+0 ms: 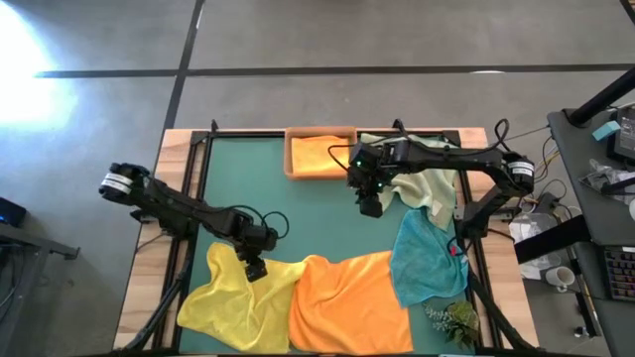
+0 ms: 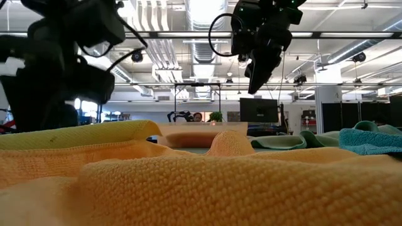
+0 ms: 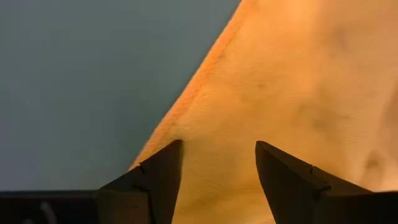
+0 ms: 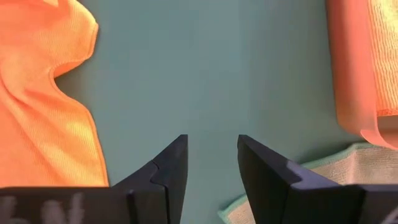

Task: Fold microfiber towels
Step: Move the yellow towel to the center left of the table

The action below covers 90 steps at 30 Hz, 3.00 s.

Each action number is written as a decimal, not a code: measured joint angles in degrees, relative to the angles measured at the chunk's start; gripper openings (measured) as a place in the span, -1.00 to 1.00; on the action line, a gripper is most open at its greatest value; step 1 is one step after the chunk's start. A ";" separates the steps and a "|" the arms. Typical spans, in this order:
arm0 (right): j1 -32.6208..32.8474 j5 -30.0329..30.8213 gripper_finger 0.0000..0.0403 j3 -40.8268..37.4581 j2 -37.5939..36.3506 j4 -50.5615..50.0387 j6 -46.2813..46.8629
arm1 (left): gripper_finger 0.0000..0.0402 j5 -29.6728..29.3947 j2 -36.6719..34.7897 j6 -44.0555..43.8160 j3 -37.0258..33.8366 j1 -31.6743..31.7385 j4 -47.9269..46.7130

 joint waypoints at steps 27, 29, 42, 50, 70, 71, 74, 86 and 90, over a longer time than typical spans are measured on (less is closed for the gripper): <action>0.00 0.11 -0.40 -0.02 0.00 -0.11 2.42 | -0.06 -28.03 5.63 1.36 0.00 19.68 -0.04; 0.00 0.09 -0.40 -0.02 0.00 -0.11 2.50 | -0.06 -30.98 5.64 1.39 0.06 22.26 0.05; 1.81 -0.33 -0.42 -1.33 0.00 -0.07 5.01 | -0.06 -41.41 5.95 -3.33 3.75 37.33 0.07; 5.89 -0.33 -0.43 -4.96 0.00 1.54 10.38 | -0.06 -32.15 3.98 8.66 7.59 37.84 0.68; 24.58 6.69 -0.55 -19.60 0.09 42.82 53.73 | -0.06 -27.27 -19.99 8.65 4.65 20.67 -5.69; 25.19 7.53 -0.55 -20.11 0.09 42.92 55.16 | -0.06 -27.29 -20.11 8.62 4.45 19.69 -6.06; 26.91 9.20 -0.55 -21.20 0.13 42.77 57.84 | -0.06 -27.35 -19.97 8.60 4.22 17.27 -5.91; 32.64 11.78 -0.76 -20.03 4.87 42.39 65.24 | -0.06 -27.47 -17.25 8.62 2.20 14.40 -6.14; 33.07 10.21 -0.78 -17.65 8.66 42.40 66.07 | -0.06 -27.45 -16.86 8.65 2.12 14.40 -6.04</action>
